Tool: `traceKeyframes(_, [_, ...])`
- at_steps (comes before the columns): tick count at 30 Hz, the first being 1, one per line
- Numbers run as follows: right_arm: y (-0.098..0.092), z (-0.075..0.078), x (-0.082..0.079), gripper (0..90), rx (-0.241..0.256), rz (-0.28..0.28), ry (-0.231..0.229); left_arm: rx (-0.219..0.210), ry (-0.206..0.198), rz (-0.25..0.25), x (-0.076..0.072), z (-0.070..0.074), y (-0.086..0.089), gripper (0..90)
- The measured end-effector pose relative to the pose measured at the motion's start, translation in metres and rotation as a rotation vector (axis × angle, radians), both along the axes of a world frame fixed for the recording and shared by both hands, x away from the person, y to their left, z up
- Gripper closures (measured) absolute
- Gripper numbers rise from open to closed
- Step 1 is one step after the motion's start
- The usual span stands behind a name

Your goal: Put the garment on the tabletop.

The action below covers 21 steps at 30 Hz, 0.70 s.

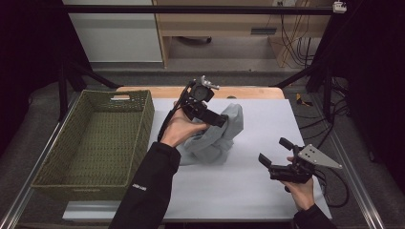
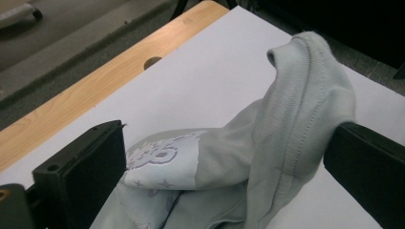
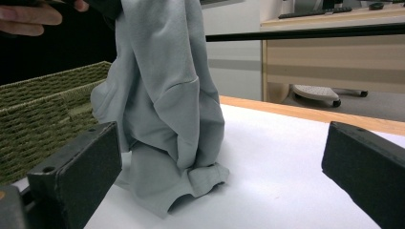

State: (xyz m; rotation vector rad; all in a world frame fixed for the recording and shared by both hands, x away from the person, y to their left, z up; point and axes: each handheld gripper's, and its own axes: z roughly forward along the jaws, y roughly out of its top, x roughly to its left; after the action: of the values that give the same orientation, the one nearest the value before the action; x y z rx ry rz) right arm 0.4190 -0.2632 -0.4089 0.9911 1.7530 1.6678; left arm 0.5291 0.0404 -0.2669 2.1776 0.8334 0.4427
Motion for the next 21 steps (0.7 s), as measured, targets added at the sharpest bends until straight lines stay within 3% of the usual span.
traceKeyframes(1, [0.000,0.000,0.000,0.5,0.000,0.000,0.000,0.000,0.000,0.000,0.000,0.000,0.000,0.1])
traceKeyframes(10, [-0.002,0.001,0.000,0.5,0.005,0.007,-0.002,-0.173,-0.112,0.043,-0.027,-0.010,0.033,0.8])
traceKeyframes(11, [-0.001,0.002,-0.001,0.5,0.013,-0.001,0.017,-0.189,-0.120,0.047,-0.030,-0.011,0.036,0.8])
traceKeyframes(16, [-0.002,0.002,0.000,0.5,0.008,0.004,-0.011,-0.262,-0.179,0.071,-0.049,-0.026,0.054,1.7])
traceKeyframes(21, [-0.003,0.002,0.000,0.5,0.004,0.006,0.006,-0.311,-0.219,0.096,-0.069,-0.047,0.072,1.9])
